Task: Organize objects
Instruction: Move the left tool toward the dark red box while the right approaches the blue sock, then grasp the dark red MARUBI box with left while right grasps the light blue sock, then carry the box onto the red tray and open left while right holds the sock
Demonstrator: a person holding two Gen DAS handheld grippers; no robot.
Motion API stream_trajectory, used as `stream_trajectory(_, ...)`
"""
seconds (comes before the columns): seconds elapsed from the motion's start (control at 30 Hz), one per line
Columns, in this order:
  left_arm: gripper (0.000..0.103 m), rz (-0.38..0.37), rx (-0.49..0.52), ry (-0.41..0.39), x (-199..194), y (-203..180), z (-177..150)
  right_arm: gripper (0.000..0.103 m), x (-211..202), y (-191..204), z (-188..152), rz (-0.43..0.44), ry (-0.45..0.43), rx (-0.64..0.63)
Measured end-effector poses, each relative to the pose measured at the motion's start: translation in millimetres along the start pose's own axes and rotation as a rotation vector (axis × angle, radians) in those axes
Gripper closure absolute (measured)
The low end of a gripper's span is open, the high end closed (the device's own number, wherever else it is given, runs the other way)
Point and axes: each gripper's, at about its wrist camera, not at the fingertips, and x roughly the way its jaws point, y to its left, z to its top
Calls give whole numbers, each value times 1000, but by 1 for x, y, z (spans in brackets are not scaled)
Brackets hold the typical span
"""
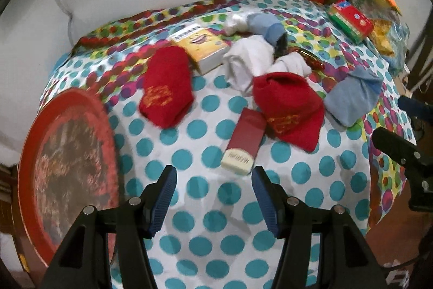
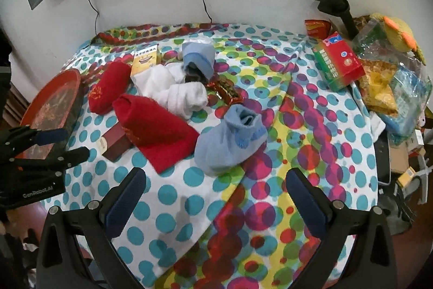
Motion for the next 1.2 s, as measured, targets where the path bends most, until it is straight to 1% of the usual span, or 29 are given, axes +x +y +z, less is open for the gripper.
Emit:
stream_trajectory(0.1, 44, -4, 39, 4, 12, -8, 6, 0, 6, -1, 1, 17, -13, -21)
stream_trajectory(0.23, 44, 9, 86, 29, 29, -17, 10, 0, 10, 1, 0, 33, -48, -81)
stream_trajectory(0.4, 43, -1, 99, 49, 47, -21, 10, 1, 22, -2, 4, 50, -55, -99)
stream_trajectory(0.43, 43, -4, 98, 27, 46, -20, 10, 1, 26, -2, 5, 41, -54, -98)
stream_trajectory(0.47, 43, -9, 103, 21, 47, -21, 11, 2, 29, -2, 6, 39, -55, -98)
stream_trajectory(0.5, 43, -16, 108, 29, 49, -21, 12, 2, 32, -2, 7, 39, -53, -99)
stream_trajectory(0.6, 43, -38, 103, 18, 51, -19, 13, 4, 43, -3, 10, 17, -50, -97)
stream_trajectory(0.63, 44, -49, 90, 14, 51, -17, 13, 6, 46, -3, 10, 18, -49, -93)
stream_trajectory(0.67, 45, -68, 75, 8, 52, -14, 13, 12, 48, -4, 11, 29, -44, -93)
stream_trajectory(0.7, 56, -86, 68, 1, 52, -13, 13, 16, 51, -3, 11, 36, -37, -93)
stream_trajectory(0.73, 73, -111, 55, -5, 51, -11, 13, 20, 55, -3, 11, 31, -28, -93)
stream_trajectory(0.77, 73, -127, 41, -2, 52, -10, 13, 22, 58, -3, 11, 32, -19, -97)
stream_trajectory(0.8, 73, -125, 34, 0, 52, -9, 13, 24, 61, -2, 11, 30, -12, -102)
stream_trajectory(0.87, 73, -104, 52, -2, 50, -12, 13, 30, 64, -3, 9, 29, -5, -102)
stream_trajectory(0.93, 73, -86, 69, -11, 46, -14, 12, 32, 66, -4, 8, 30, -1, -96)
stream_trajectory(1.07, 73, -91, 71, -15, 38, -12, 11, 36, 66, -9, 7, 42, 5, -78)
stream_trajectory(1.1, 73, -82, 70, -21, 34, -11, 10, 37, 66, -10, 7, 48, 6, -73)
stream_trajectory(1.17, 73, -76, 71, -26, 28, -9, 9, 44, 66, -13, 7, 53, 5, -56)
stream_trajectory(1.2, 73, -75, 72, -28, 25, -8, 7, 45, 66, -15, 8, 58, 5, -48)
